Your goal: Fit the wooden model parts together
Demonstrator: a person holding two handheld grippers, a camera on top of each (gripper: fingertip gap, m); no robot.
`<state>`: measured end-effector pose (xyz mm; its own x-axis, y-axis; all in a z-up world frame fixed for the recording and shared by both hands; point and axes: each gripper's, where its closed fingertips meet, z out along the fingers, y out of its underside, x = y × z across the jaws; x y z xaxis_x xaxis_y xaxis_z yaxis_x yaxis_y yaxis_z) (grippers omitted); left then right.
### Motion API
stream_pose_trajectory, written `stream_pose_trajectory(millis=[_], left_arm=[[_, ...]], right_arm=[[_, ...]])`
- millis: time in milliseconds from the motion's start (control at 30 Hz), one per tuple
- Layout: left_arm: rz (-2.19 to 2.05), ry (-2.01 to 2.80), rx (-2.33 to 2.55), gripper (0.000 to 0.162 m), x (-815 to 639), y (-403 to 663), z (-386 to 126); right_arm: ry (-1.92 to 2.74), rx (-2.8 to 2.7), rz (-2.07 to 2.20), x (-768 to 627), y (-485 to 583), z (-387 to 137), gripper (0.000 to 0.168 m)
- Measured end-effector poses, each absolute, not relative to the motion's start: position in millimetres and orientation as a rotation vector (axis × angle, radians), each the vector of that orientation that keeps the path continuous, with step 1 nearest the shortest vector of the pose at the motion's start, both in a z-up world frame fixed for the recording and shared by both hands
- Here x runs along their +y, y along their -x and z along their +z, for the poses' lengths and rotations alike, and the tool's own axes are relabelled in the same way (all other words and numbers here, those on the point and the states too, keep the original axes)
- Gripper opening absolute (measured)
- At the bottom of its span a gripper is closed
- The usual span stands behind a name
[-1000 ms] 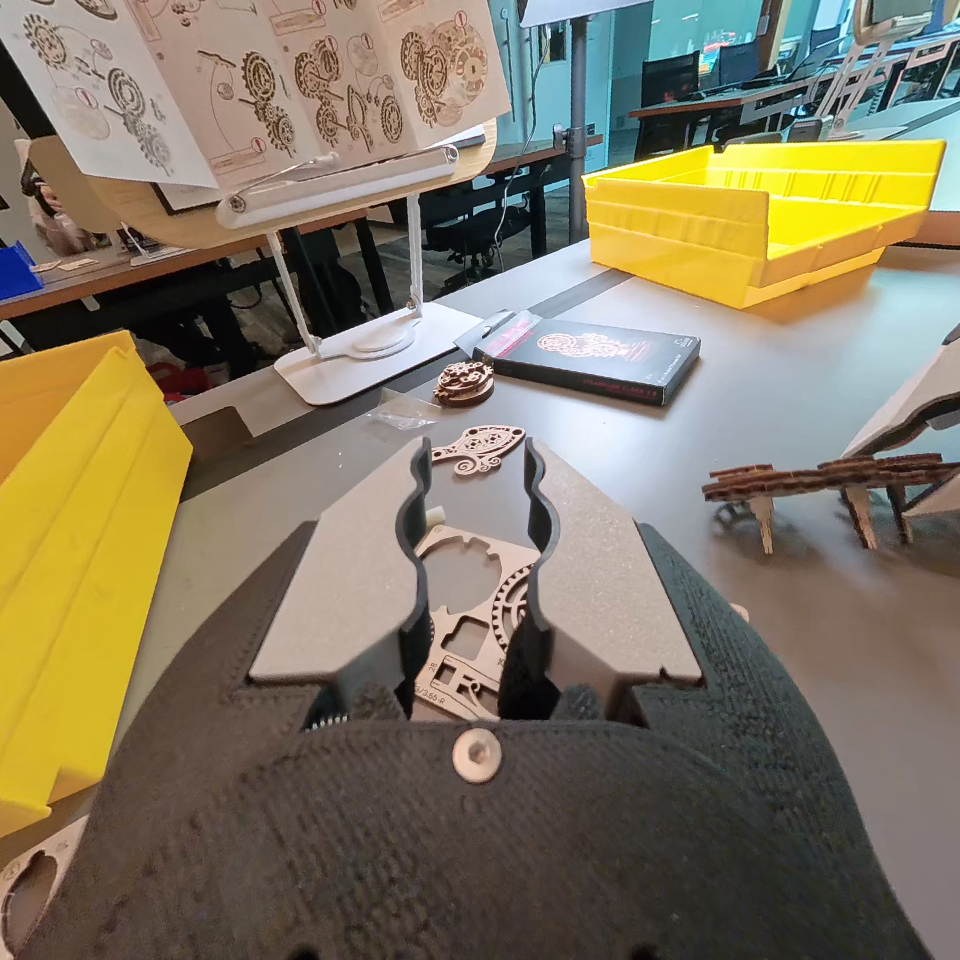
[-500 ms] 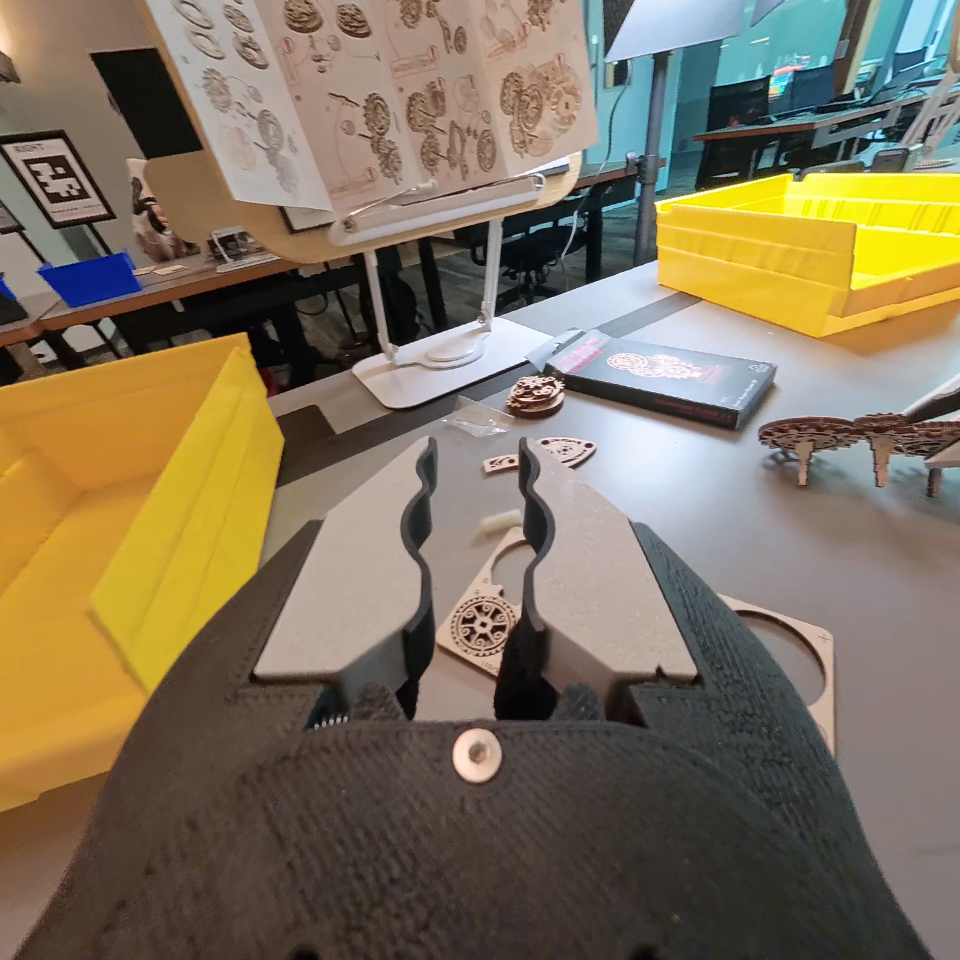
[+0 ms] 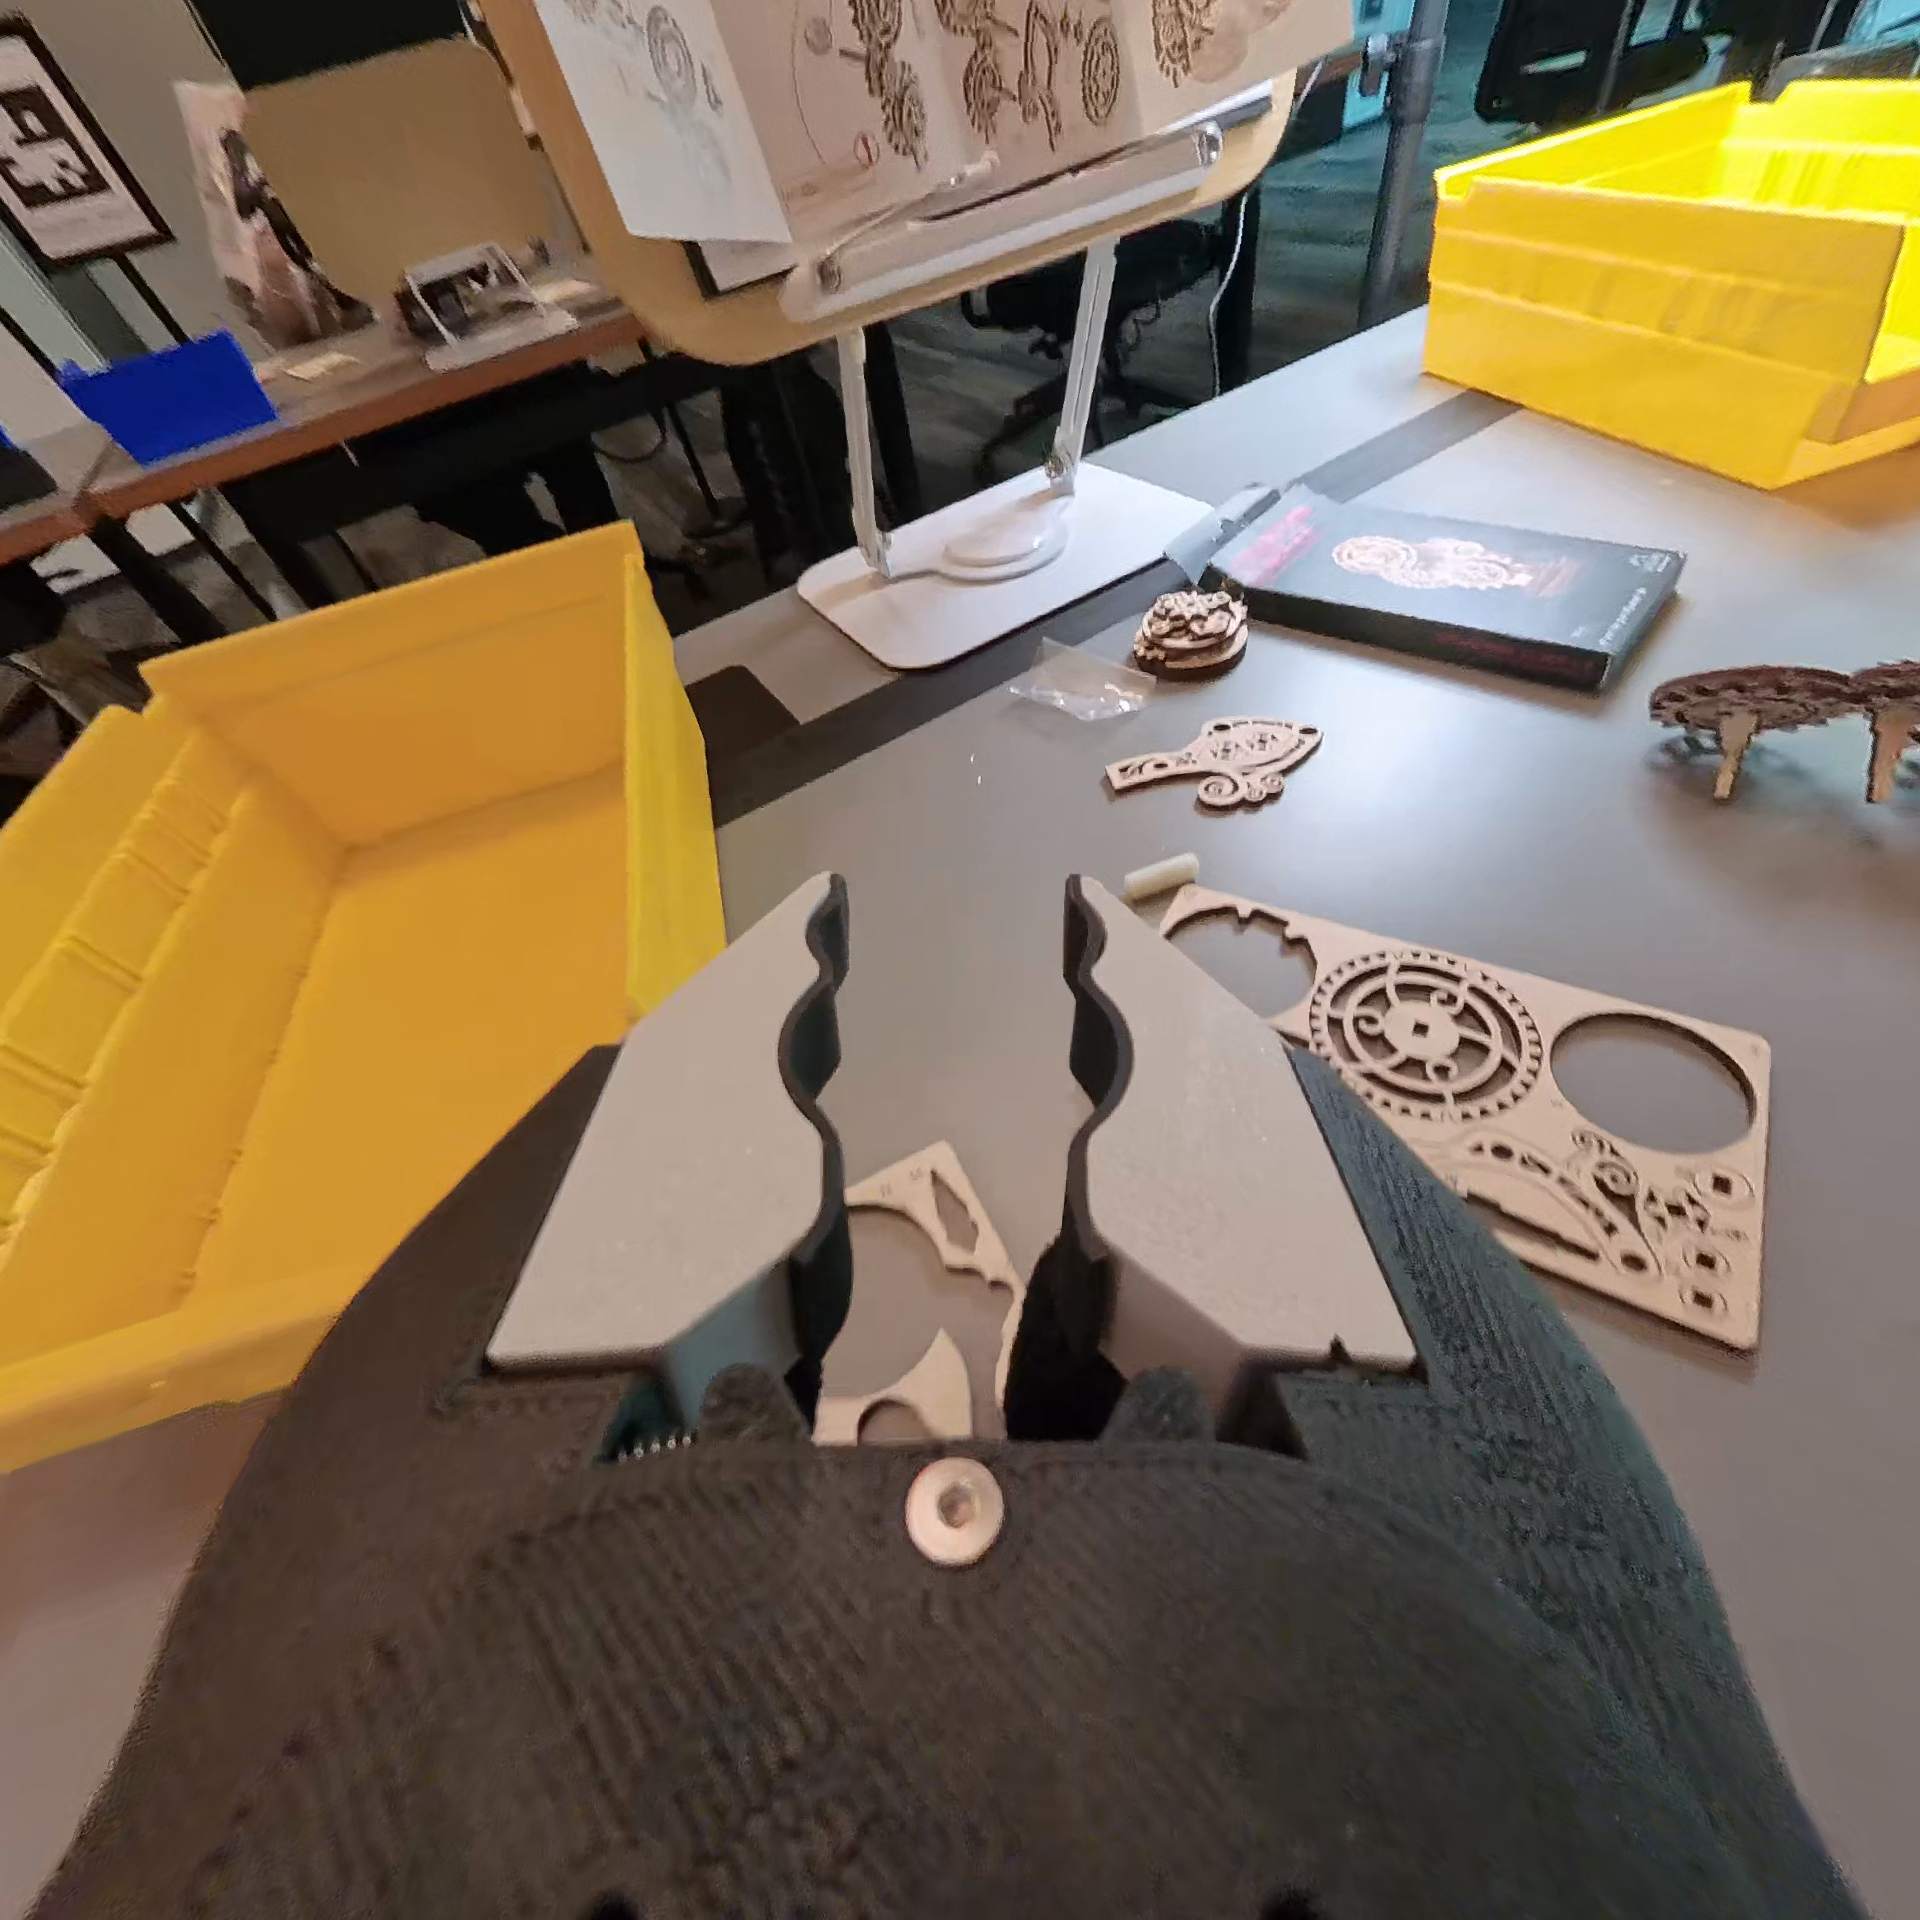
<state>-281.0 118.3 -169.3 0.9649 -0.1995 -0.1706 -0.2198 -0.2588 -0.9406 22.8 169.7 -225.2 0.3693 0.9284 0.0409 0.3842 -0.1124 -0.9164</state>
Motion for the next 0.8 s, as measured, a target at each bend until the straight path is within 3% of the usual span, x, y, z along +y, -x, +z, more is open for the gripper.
stream_pose_trajectory(millis=[167, 300, 633, 800], left_arm=[[-0.039, 2.019, 0.261, 0.054, 87, 313, -184], [-0.089, 2.263, 0.169, 0.077, 60, 326, -231], [-0.112, 2.413, -0.023, 0.084, 19, 333, -280], [-0.079, 2.488, 0.037, 0.101, 5, 313, -288]], right_arm=[[1.674, -1.126, 0.755, 174, -25, -219, 0.061], [1.676, -1.141, 0.75, 173, -24, -222, 0.061], [1.672, -1.156, 0.746, 170, -23, -223, 0.059], [1.668, -1.154, 0.731, 171, -24, -222, 0.058]])
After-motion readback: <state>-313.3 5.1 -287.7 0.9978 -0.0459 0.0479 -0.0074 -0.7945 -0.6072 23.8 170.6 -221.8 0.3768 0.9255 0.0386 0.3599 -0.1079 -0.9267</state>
